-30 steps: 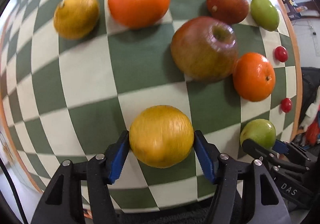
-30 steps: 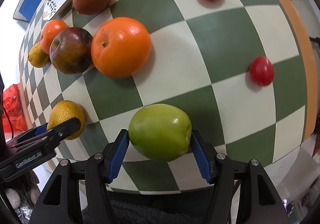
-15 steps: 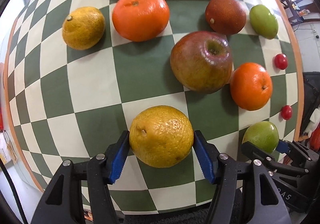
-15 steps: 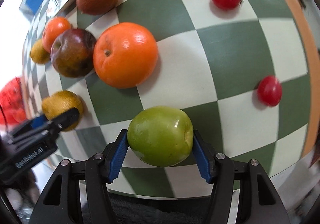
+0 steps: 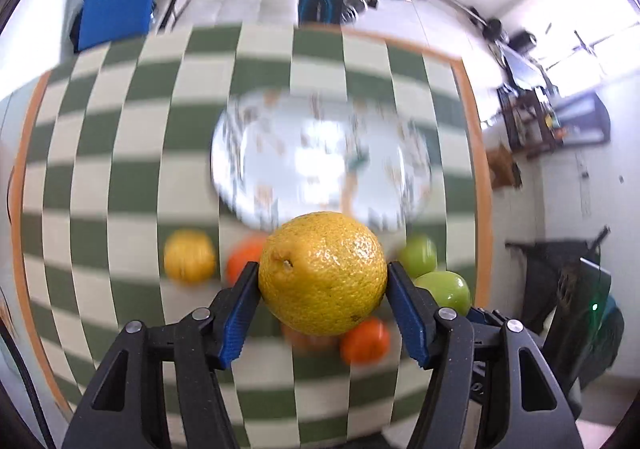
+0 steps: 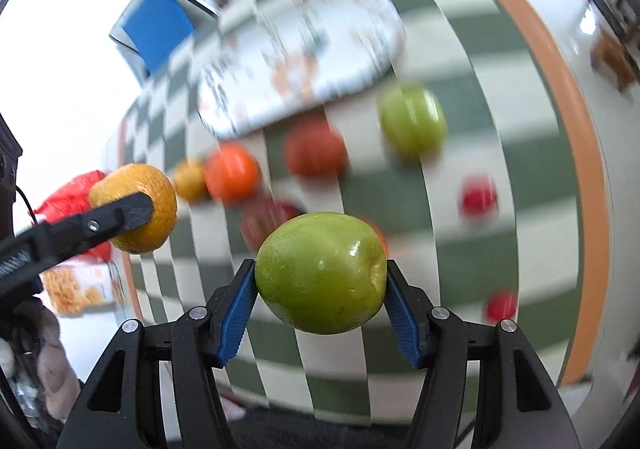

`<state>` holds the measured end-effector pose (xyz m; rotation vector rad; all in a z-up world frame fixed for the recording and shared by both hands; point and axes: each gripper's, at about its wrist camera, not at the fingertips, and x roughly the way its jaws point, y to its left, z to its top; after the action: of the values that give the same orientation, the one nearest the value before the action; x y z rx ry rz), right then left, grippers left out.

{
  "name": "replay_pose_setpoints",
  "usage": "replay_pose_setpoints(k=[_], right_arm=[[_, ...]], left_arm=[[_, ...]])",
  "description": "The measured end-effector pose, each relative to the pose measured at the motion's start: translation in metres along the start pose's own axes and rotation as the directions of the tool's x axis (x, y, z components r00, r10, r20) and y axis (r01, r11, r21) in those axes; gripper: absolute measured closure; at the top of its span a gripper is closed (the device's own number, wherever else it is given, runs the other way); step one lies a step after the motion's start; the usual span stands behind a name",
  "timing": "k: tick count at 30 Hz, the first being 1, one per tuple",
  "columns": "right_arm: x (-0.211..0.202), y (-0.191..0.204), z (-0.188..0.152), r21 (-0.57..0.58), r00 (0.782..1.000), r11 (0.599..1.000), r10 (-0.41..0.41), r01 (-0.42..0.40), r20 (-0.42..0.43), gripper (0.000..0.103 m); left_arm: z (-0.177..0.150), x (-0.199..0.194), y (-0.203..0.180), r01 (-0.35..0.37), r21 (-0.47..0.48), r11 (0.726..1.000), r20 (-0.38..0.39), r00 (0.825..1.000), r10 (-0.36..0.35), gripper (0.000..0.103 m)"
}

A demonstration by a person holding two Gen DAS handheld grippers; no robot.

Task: Organize fruits
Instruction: 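Carry lemon and green apple onto the plate and open both grippers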

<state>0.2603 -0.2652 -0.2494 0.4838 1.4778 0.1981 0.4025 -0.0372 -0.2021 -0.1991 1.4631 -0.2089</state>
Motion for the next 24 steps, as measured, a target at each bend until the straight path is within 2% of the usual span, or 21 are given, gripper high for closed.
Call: replay_pose_setpoints(k=[3,6,11,13,18,24], right_arm=[[0.007,0.017,0.058,-0.031,0.999,0.999,-0.013,0.014,0.042,0.039],[0.037,0.035,0.12,-0.061,0.999,0.998,-0.029,0.032,0.045,0.039],[0.094,0.058,0.191,-0.096,0.999,0.994,-0.051,0.051,0.0,0.039],[0.114,0.063,0.209,-0.106,0.998,0.993,-0.054,0.052,-0.02,0.039],[0.14,0.065,0.231,-0.13,0.996,0.99,-0.056,0.048,-0.062,0.039],[0.15,0.059,0.245,-0.113,0.995,0.992,-0.06,0.052,-0.075,0.038]], left_arm=[[0.046,0.026,0.008,-0.027,-0.039,0.999,-0.014,1.0,0.027,0.042],[0.082,0.059,0.016,-0.042,-0.086,0.995,-0.078,0.996,0.036,0.042],[0.115,0.107,0.031,-0.015,-0.166,0.986,-0.193,0.981,-0.017,0.042],[0.122,0.12,0.035,0.003,-0.19,0.982,-0.225,0.973,-0.047,0.042],[0.131,0.134,0.041,-0.004,-0.219,0.976,-0.261,0.964,-0.055,0.042],[0.135,0.143,0.042,-0.01,-0.195,0.981,-0.286,0.957,-0.047,0.042]])
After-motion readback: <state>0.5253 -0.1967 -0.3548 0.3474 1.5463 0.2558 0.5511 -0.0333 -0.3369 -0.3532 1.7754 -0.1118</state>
